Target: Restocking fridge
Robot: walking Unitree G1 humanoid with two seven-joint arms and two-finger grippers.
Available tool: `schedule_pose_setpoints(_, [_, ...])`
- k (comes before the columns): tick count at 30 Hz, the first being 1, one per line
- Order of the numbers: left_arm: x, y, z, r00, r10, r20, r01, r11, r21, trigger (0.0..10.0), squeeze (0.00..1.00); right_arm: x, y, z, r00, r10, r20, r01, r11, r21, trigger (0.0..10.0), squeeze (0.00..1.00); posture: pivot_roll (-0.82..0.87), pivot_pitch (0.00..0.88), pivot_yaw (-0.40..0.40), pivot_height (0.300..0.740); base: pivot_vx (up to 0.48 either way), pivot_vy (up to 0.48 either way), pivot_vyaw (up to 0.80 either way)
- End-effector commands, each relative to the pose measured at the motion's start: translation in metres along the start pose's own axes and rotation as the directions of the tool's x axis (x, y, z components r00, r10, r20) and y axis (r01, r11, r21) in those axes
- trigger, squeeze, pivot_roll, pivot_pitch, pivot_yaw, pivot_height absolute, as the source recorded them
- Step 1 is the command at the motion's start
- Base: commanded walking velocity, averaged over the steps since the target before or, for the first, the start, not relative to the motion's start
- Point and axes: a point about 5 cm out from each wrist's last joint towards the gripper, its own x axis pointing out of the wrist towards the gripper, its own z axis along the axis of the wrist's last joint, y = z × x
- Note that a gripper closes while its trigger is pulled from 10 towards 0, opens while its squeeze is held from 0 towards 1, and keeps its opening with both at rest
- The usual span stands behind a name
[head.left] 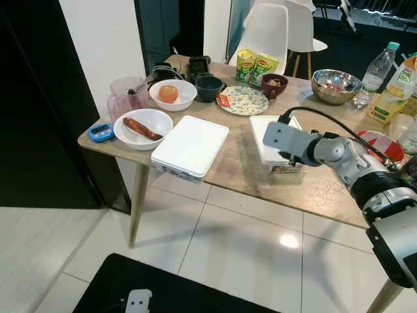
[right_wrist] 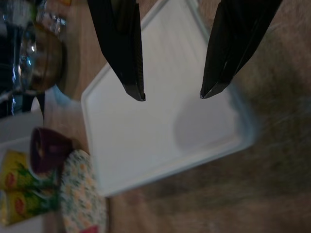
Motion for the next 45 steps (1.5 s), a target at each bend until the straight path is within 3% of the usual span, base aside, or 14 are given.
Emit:
schedule_pose_setpoints(1, [-0.011,-0.01,-0.042,0.986,-0.029,-0.162,0.02,0.998,-0.054,10.0,0.0,-0.003,-0.003,0.0,1.0,0.017,-0.005,-0.017,0.998,-0.053,10.0,0.0,0.11,0.067,-0.119,0.74,0.0,0.0,0.0])
schedule_pose_setpoints(5, [-0.011,-0.011,-0.042,0.986,-0.03,-0.162,0.022,0.998,-0.053,10.0,0.0,0.0,0.004,0.003,0.999,0.053,0.009,-0.052,0.993,-0.105,10.0,0.0,0.12,0.073,-0.119,0.74,0.0,0.0,0.0])
schedule_pose_setpoints(17, [-0.013,-0.01,-0.045,0.985,-0.027,-0.169,0.019,0.999,-0.05,10.0,0.0,0.004,0.009,0.014,0.995,0.079,0.056,-0.069,0.985,-0.157,10.0,0.0,0.12,0.074,-0.122,0.74,0.0,0.0,0.0])
schedule_pose_setpoints(24, [-0.012,-0.011,-0.044,0.985,-0.03,-0.169,0.023,0.999,-0.044,10.0,0.0,0.003,0.003,0.02,0.996,0.056,0.069,-0.043,0.982,-0.186,10.0,0.0,0.12,0.07,-0.125,0.74,0.0,0.0,0.0])
schedule_pose_setpoints(34, [-0.012,-0.012,-0.044,0.985,-0.037,-0.168,0.03,0.999,-0.043,10.0,0.0,0.005,0.001,0.011,1.0,-0.026,-0.01,0.024,0.983,-0.181,10.0,0.0,0.12,0.082,-0.125,0.74,0.0,0.0,0.0])
schedule_pose_setpoints(45, [-0.015,-0.011,-0.048,0.984,-0.032,-0.178,0.024,0.999,-0.045,10.0,0.0,0.001,0.001,0.0,0.996,0.029,-0.089,-0.054,0.957,-0.286,10.0,0.0,0.11,0.083,-0.126,0.74,0.0,0.0,0.0])
